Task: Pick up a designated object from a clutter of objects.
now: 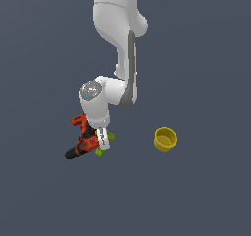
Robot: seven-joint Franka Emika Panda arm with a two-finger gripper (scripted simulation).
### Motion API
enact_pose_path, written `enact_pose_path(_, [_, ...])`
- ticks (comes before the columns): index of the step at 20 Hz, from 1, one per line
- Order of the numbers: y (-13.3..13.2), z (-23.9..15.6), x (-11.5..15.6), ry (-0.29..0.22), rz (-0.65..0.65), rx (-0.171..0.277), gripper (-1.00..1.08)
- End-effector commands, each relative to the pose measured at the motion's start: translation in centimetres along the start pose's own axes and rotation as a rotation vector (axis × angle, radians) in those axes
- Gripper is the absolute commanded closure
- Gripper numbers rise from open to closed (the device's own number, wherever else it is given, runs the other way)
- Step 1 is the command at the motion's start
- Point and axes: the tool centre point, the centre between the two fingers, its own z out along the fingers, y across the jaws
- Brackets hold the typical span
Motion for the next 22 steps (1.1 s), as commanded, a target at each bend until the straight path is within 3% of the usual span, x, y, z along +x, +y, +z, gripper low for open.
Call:
enact_pose_path(1, [0.0,0.0,-0.2,-0.001,-0.002,-0.001,1.08])
enact_pose_path(11, [0.4,-2.8,-2.2,-0.001,-0.002,-0.001,1.08])
enact_pose_path(22, [1.4,-10.4,-7.7,-0.001,0.0,-0.002,1.08])
